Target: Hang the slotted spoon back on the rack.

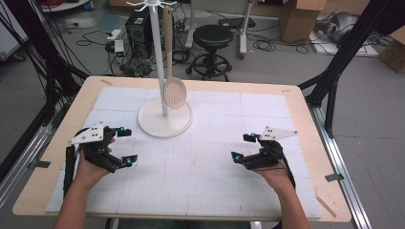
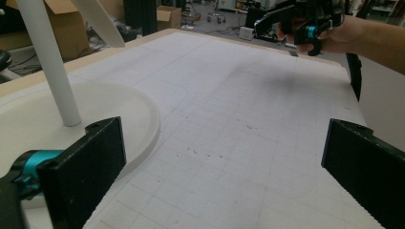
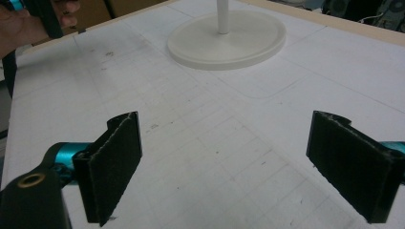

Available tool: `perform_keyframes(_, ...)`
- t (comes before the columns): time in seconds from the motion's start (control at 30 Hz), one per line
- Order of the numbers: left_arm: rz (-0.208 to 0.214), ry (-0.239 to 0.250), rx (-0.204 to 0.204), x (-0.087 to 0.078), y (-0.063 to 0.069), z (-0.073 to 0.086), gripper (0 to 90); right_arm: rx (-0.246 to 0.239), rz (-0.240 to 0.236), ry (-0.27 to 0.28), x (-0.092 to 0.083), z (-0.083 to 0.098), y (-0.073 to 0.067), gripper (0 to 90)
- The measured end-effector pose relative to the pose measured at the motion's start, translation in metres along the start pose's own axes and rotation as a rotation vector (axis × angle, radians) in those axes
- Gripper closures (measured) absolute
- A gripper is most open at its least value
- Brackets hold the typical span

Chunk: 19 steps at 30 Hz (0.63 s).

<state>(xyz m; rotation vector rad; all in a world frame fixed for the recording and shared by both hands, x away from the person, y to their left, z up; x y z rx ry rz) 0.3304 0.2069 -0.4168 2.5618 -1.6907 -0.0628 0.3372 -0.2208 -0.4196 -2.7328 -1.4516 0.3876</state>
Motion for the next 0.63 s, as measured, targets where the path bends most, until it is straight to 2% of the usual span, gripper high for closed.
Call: perform_keyframes(0.63,-0.004,-0.001,-0.001,0.0006,-0.0016,0.0007,1.7,0.009,-0.007,-0.013,0.0038,0.0022,0.0006,10.9)
Point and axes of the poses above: each handheld gripper's, and its own axes: x roughly forward along the jaws, z roughly out of its underside, y roughly to its right, the point moved 5 cm from there along x, roughly forward along the jaws, and after that the axes turned 14 degrees about y, right-handed, at the moved point
